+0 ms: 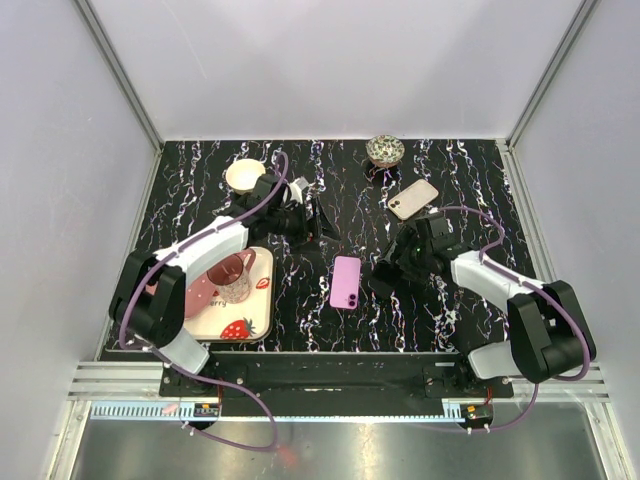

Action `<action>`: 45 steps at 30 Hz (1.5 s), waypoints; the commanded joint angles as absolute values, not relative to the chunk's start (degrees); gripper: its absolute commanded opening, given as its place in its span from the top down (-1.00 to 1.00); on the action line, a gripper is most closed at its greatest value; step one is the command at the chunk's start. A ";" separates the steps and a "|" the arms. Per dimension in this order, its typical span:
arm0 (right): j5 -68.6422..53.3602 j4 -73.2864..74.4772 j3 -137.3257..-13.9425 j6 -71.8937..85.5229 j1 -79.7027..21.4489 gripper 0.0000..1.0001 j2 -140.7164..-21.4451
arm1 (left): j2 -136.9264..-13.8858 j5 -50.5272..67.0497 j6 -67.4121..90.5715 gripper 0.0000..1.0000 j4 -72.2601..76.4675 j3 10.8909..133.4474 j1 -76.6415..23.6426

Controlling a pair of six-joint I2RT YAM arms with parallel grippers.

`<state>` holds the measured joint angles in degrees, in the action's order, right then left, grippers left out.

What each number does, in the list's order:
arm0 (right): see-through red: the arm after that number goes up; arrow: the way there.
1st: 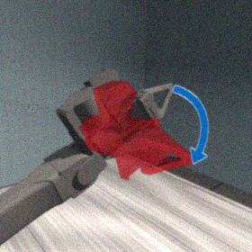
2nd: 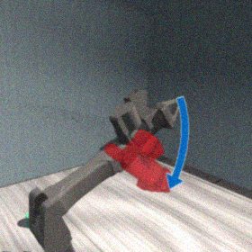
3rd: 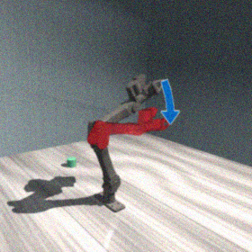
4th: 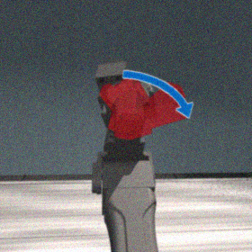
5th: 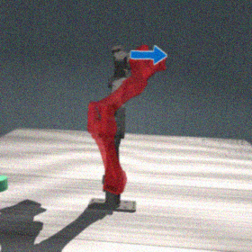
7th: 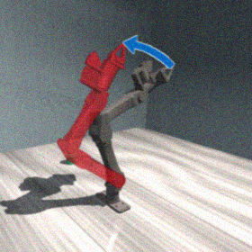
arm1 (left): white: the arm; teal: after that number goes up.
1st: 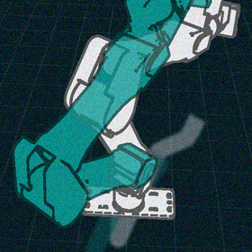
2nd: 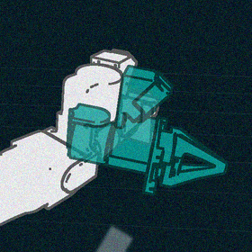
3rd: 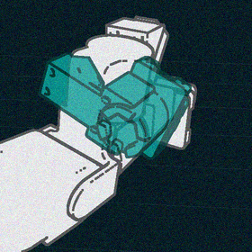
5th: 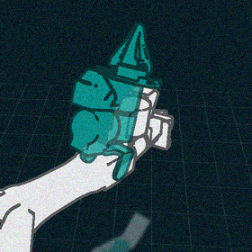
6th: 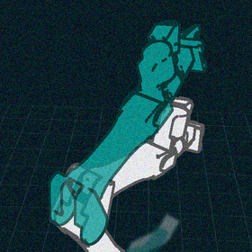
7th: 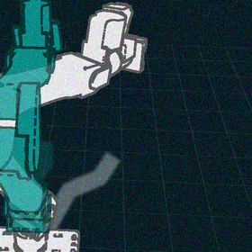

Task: Take the phone out of the phone case
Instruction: Pick up the phone at the center of the board.

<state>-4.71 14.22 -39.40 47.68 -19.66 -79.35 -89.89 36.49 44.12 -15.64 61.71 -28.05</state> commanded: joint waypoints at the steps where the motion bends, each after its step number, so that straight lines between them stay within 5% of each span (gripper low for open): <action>1: -16.25 4.75 -39.38 39.39 -19.78 0.14 -76.91 | -93.59 34.73 47.45 -0.63 -14.24 65.91 -28.04; 23: -28.30 4.57 -39.99 33.31 -20.13 0.25 -73.30 | -107.66 35.25 52.21 -0.80 -11.51 77.52 -32.43; 45: -29.53 4.92 -40.87 34.19 -21.36 0.24 -72.25 | -111.80 34.63 48.43 -0.30 -15.73 81.83 -38.58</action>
<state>-26.74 7.16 -38.59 33.91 -20.82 -74.89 -111.68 34.87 49.60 -15.73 79.42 -37.76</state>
